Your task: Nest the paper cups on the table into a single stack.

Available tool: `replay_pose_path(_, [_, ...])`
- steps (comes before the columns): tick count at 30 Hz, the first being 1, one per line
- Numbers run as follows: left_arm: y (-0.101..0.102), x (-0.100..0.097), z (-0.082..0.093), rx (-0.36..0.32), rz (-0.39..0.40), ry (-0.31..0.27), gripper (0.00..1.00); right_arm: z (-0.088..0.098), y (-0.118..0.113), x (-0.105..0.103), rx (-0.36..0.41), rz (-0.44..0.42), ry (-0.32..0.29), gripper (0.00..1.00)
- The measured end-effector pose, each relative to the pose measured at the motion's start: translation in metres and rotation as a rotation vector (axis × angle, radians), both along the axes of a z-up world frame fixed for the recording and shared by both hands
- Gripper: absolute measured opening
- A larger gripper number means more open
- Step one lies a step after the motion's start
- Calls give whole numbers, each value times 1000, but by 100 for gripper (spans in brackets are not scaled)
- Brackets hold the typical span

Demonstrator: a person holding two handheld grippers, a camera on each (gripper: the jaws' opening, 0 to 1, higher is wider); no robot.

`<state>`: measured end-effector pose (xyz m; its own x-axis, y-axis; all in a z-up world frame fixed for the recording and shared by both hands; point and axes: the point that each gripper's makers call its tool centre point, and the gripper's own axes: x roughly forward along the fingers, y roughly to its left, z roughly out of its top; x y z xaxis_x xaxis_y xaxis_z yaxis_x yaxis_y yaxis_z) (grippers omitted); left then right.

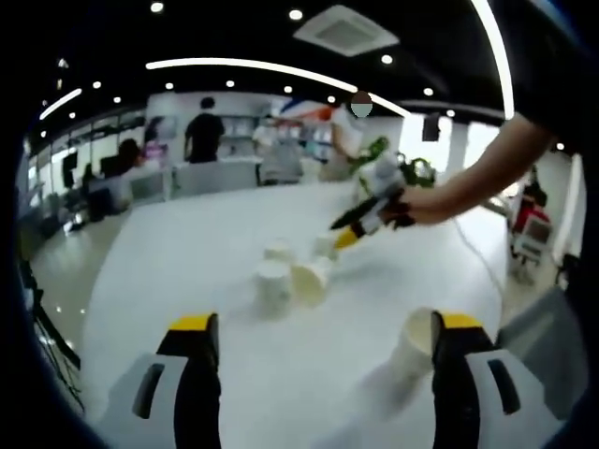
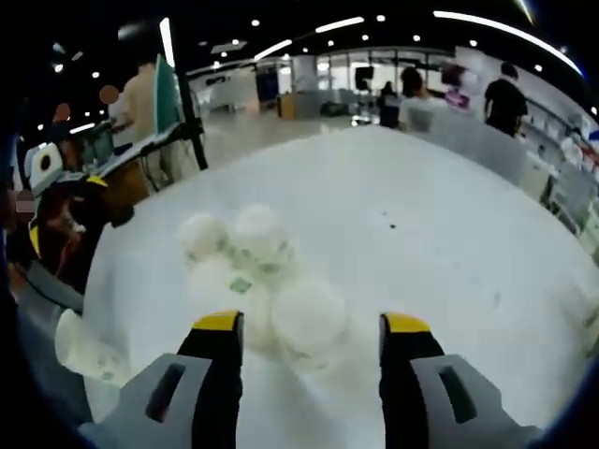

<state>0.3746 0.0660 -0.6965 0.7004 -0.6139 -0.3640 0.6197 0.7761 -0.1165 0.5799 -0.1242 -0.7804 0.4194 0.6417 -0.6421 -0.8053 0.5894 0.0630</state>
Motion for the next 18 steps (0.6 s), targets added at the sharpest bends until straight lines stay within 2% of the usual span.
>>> replay_pose_path(4, [1,0,-2,7,-1,5,92,-3,4,-1,4,21,18,48])
replay_pose_path(9, [5,0,-3,2,12,10,92,-8,7,5,-11,42,1,46])
replay_pose_path(15, [13,-1,-5,11,31,15,91,-16,4,7,-27,65,13,35])
replay_pose_path(18, [17,-2,-6,18,41,18,92,-17,3,8,-24,67,14,35])
